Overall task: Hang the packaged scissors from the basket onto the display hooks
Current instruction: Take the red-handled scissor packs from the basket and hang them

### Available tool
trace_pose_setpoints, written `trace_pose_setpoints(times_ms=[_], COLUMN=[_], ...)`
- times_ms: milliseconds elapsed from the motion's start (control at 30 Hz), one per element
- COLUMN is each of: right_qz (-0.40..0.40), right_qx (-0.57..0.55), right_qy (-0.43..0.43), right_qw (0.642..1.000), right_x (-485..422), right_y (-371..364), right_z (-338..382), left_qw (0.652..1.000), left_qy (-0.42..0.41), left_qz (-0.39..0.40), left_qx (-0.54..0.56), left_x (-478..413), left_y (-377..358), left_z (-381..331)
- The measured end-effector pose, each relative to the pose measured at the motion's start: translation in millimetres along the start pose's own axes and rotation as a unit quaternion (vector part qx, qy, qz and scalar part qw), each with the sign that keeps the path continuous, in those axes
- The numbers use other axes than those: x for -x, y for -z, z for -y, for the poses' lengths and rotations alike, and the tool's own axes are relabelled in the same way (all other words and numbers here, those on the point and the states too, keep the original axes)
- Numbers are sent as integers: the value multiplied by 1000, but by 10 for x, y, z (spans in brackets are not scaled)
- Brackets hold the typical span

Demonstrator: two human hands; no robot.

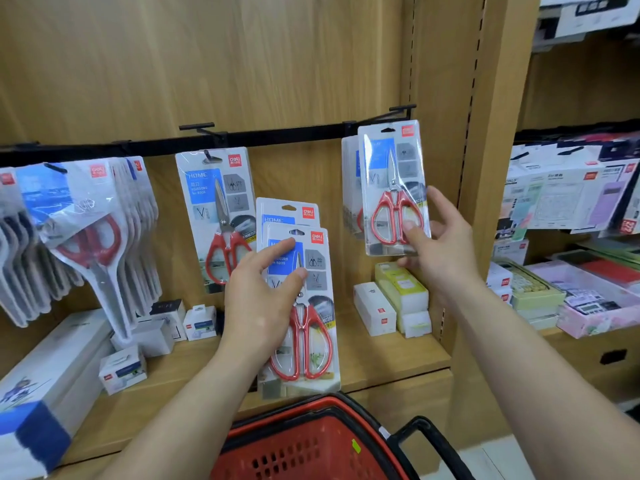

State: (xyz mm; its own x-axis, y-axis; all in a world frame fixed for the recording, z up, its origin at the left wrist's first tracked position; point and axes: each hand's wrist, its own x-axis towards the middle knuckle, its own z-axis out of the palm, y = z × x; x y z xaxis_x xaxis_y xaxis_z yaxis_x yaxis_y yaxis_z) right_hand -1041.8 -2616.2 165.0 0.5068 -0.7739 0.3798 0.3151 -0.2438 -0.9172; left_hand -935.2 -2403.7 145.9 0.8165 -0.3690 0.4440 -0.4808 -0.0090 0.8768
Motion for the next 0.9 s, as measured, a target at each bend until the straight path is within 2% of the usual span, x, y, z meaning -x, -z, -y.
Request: trace_pose_setpoints(times_ms=[267, 367, 400, 467, 533, 600, 700, 800, 900], right_qz=[-16, -8, 1, 28, 22, 72, 199, 175, 149], right_qx=[21, 47, 65, 175, 242, 181, 98, 101, 25], right_qy=[27, 7, -9, -22, 1, 18, -54, -43, -55], right_qw=[999, 999, 998, 984, 970, 981, 974, 979, 987], right_x=[-20, -240, -307, -340, -176, 277, 925, 1082, 1090], right_y=[-25, -155, -211, -295, -337, -373, -519, -630, -609], right_z=[-129, -131, -127, -59, 9, 26, -46, -228, -303], left_qw=[1000, 1000, 1000, 1000, 999, 999, 998, 998, 998], left_qy=[-8, -3, 0, 3, -4, -25, -48, -52, -45], left_qz=[-11, -13, -15, -19, -28, -37, -39, -44, -30], left_qx=[8, 16, 18, 22, 23, 17, 9, 15, 26], left_x=[-44, -32, -29, -44, -63, -78, -66, -18, 16], left_y=[59, 76, 80, 82, 86, 91, 66, 30, 33], left_z=[37, 36, 35, 37, 5, -36, -91, -99, -86])
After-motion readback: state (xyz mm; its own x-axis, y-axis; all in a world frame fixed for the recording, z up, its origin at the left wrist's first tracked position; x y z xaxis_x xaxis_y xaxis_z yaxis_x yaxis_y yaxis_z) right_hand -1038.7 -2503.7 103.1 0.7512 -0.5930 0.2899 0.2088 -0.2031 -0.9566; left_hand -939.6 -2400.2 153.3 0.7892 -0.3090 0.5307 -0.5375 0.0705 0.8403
